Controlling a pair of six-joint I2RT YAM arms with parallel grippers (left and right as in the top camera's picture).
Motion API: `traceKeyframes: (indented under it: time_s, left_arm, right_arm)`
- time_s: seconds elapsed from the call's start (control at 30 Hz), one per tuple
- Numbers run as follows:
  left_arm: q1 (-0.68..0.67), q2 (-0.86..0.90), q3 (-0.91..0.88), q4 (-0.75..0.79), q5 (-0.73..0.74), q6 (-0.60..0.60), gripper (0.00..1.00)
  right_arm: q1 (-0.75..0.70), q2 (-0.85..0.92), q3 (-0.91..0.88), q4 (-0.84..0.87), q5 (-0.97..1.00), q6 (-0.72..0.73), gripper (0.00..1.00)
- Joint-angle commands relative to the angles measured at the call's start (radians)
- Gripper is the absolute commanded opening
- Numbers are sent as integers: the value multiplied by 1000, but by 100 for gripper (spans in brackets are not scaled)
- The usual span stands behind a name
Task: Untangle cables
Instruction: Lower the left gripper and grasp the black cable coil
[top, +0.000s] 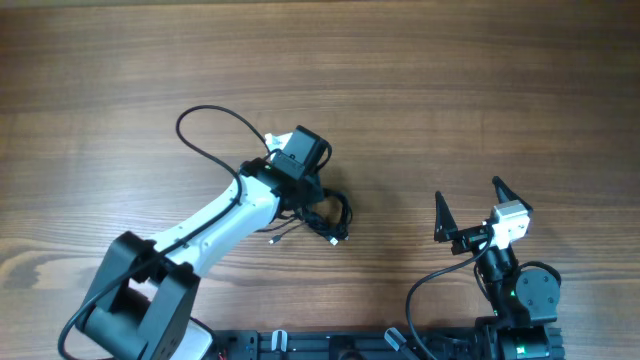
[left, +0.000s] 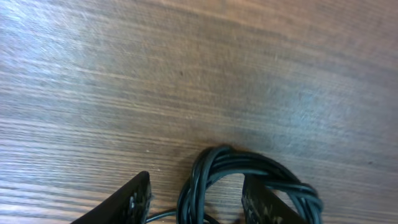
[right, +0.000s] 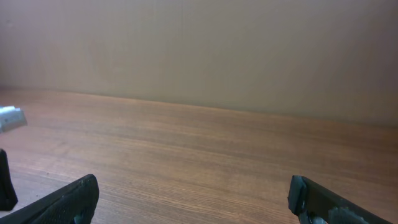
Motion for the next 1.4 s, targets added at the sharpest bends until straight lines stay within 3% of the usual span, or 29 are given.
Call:
traceKeyframes:
  time_s: [0.0,0.17,0.23,0.33,0.6,0.73,0.83,0.93,1.1,1.37]
  left_arm:
    - [-33,42,15,1,14,90,48]
    - [-39,50,15,1,5,238,49]
    - [-39,51,15,1,-29,237,40]
    - [-39,53,14,5,-47,244,36]
    - [-40,98,14,24,-46,365,37]
    - [-40,117,14,60,-16,364,34]
    - [-40,117,14,70,-17,364,14]
    - [-39,117,14,74,-17,363,4]
    - [-39,112,18,60,-27,352,4]
    - [-39,-37,92,-125,-70,126,4]
  right_arm:
    - [-4,0,-1,5,-16,-6,100]
    - [-4,0,-1,5,-16,-6,100]
    - [-4,0,-1,5,-16,-6,100]
    - [-4,0,-1,5,-16,-6,100]
    - [-4,0,-1,5,-16,-6,100]
    - [-4,0,-1,5,-16,-6,100]
    - [-4,0,-1,5,-16,-6,100]
    - [-4,0,-1,5,-16,-6,100]
    - [-4,0,-1,5,-16,-6,100]
    - [-4,0,-1,5,-16,-6,100]
